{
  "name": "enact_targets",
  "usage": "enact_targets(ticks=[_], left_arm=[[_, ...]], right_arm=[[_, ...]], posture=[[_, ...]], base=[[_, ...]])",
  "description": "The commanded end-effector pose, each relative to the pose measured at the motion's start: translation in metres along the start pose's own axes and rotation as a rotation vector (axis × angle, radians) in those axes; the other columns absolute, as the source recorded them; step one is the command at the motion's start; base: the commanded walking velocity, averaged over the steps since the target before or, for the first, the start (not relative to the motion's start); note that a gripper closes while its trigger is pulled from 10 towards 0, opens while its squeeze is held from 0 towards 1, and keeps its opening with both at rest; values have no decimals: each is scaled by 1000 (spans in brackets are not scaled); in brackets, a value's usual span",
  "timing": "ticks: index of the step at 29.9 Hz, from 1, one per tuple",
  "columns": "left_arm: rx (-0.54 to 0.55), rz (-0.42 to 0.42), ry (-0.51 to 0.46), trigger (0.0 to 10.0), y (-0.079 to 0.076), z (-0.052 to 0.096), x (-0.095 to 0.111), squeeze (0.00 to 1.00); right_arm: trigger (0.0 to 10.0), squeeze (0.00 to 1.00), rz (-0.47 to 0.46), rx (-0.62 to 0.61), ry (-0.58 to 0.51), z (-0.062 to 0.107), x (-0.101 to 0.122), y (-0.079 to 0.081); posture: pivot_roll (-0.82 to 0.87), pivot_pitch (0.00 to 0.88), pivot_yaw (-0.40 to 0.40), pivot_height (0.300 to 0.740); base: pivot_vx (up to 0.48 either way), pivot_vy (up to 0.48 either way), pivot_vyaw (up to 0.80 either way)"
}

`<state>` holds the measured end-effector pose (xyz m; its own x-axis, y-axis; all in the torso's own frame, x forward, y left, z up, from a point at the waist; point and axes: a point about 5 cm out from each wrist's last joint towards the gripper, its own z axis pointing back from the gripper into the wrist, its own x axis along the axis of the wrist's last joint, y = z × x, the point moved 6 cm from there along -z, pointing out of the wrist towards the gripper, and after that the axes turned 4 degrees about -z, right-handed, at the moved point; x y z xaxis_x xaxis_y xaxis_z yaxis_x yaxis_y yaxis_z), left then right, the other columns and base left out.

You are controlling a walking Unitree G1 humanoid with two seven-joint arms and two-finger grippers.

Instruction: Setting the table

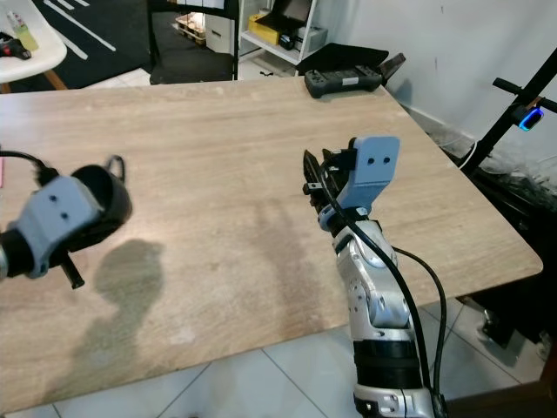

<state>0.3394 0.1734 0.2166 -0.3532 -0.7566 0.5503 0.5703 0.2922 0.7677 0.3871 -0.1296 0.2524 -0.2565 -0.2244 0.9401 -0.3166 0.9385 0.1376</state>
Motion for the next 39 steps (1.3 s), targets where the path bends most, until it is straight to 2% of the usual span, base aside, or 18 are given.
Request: enact_targets(ticks=[1, 3, 5, 6, 7, 10, 12, 16, 18, 19, 21, 26, 29, 31, 33, 39], left_arm=[[-92, -55, -21, 10000, -9, -8, 2, 0], [-161, -46, -58, 10000, -9, -15, 9, 0], [-182, -51, -74, 10000, -8, -20, 13, 0], [-240, -86, -116, 10000, -1, -39, 25, 0], [-278, -97, -133, 10000, -2, -44, 30, 0], [-316, -115, -144, 10000, -4, -48, 33, 0], [-434, -174, -197, 10000, -11, -53, 51, 0], [-469, -200, -212, 10000, -12, -55, 53, 0], [-604, -250, -237, 10000, -17, -43, 62, 0], [-604, -250, -237, 10000, -17, -43, 62, 0], [-694, -319, -244, 10000, -17, -36, 66, 0], [-721, -364, -214, 10000, -14, -41, 58, 0], [-745, -366, -227, 10000, -20, -43, 59, 0], [-773, -425, -247, 10000, -33, -47, 62, 0], [-786, -442, -252, 10000, -40, -51, 61, 0], [-809, -452, -237, 10000, -39, -51, 56, 0]], right_arm=[[10000, 0, -11, 1, 10, 3, -2, 0], [10000, 0, -9, 1, 7, 3, 0, 1], [10000, 0, -7, 3, 4, 4, 1, 1], [10000, 0, -2, 10, -10, 1, 7, 4], [10000, 0, 4, 15, -14, 0, 9, 6], [10000, 0, 10, 23, -17, -1, 11, 7], [10000, 0, 24, 45, -24, -3, 15, 13], [10000, 0, 24, 48, -24, -2, 15, 14], [10000, 0, 26, 48, -26, -1, 16, 15], [10000, 0, 26, 48, -26, -1, 16, 15], [10000, 0, 23, 41, -22, 1, 14, 14], [10000, 0, 16, 38, -19, 2, 12, 15], [10000, 0, 13, 37, -18, 1, 12, 15], [10000, 0, 9, 38, -18, 0, 12, 16], [10000, 0, 6, 40, -19, 0, 12, 17], [10000, 0, 5, 37, -16, 0, 12, 16]], posture=[[120, 122, 29, 740], [113, 130, 33, 740], [111, 134, 35, 740], [97, 152, 38, 740], [88, 162, 44, 740], [84, 164, 46, 740], [67, 175, 58, 740], [67, 175, 58, 740], [56, 170, 74, 740], [56, 170, 74, 740], [60, 168, 75, 740], [64, 166, 77, 740], [64, 167, 74, 740], [60, 167, 71, 740], [56, 169, 69, 740], [56, 171, 69, 740]], base=[[0, 0, 0], [0, 0, 0], [0, 0, 0], [0, 0, 0], [0, 0, 0], [0, 0, 0], [0, 0, 0], [0, 0, 0], [0, 0, 0], [0, 0, 0], [0, 0, 0], [0, 0, 0], [0, 0, 0], [0, 0, 0], [0, 0, 0], [0, 0, 0]])
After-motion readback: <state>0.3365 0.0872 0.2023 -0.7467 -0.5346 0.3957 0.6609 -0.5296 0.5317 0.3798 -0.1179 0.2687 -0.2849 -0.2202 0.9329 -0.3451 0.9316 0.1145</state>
